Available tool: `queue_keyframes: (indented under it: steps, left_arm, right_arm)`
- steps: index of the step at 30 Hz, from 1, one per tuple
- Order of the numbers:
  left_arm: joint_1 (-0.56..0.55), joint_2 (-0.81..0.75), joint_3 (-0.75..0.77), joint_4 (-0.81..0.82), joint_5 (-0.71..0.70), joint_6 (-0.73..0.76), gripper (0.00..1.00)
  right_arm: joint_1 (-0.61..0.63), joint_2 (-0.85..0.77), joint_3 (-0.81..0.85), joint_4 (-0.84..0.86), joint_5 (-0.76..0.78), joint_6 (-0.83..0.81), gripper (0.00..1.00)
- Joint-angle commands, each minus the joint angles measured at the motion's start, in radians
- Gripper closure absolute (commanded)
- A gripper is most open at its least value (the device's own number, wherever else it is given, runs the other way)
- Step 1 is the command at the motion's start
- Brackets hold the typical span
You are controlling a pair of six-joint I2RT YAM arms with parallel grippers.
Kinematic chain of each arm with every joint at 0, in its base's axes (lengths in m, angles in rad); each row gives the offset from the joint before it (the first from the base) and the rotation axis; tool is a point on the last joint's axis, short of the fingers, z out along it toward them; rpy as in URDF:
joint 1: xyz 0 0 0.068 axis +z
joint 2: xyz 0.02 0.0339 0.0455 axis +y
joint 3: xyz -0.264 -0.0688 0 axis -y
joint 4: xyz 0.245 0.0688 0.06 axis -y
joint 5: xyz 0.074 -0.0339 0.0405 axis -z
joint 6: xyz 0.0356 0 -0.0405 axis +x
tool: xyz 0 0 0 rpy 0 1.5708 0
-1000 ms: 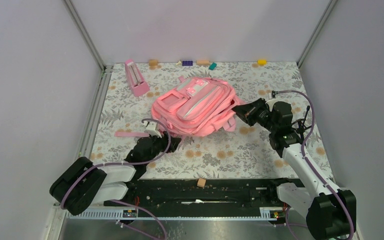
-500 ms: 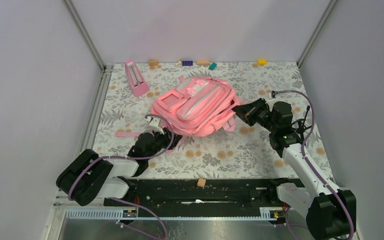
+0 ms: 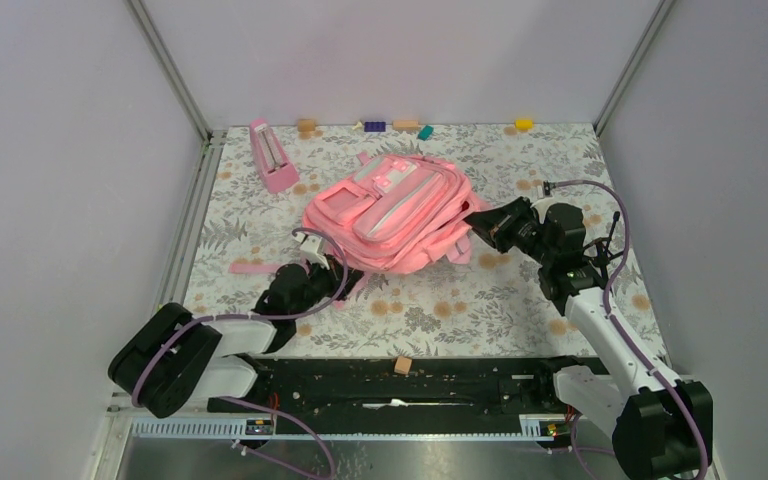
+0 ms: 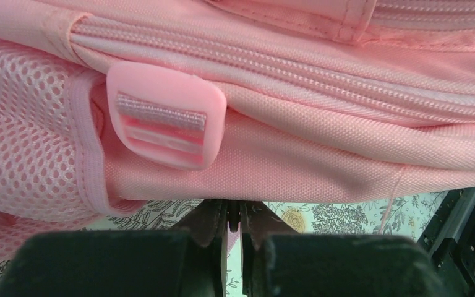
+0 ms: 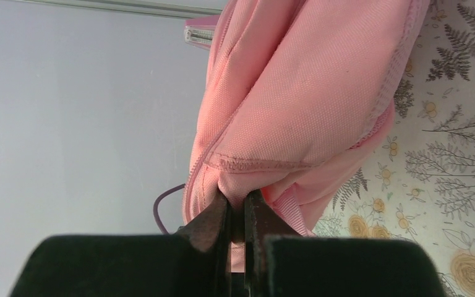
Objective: Pack the student bag
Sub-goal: Zip the student bag at the center of the board.
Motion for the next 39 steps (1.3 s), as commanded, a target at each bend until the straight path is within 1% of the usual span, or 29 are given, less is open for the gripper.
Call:
queue_keyframes:
  steps: [1, 6, 12, 16, 23, 32, 39]
  left_arm:
    - [0.004, -0.056, 0.040, -0.003, 0.061, 0.024, 1.00]
    - [0.003, -0.102, 0.040, -0.040, 0.090, 0.015, 1.00]
    - [-0.019, -0.145, 0.059, -0.106, 0.114, 0.020, 1.00]
    - [-0.063, -0.160, 0.085, -0.160, 0.106, 0.036, 1.00]
    - [-0.117, -0.202, 0.107, -0.200, 0.075, 0.040, 1.00]
    - [-0.153, -0.272, 0.158, -0.313, 0.056, 0.073, 1.00]
    - [-0.166, -0.317, 0.185, -0.362, 0.055, 0.079, 1.00]
  right_arm:
    - [-0.013, -0.091, 0.091, 0.148, 0.034, -0.055, 1.00]
    - [-0.013, -0.115, 0.085, 0.093, 0.058, -0.107, 1.00]
    - [-0.008, -0.116, 0.053, 0.108, 0.068, -0.102, 1.00]
    - [0.008, -0.112, 0.044, 0.116, 0.084, -0.101, 1.00]
    - [0.042, -0.103, 0.040, 0.116, 0.106, -0.109, 1.00]
    - [0.102, -0.093, 0.042, 0.108, 0.151, -0.129, 1.00]
    - [0.143, -0.075, 0.046, 0.109, 0.173, -0.139, 1.00]
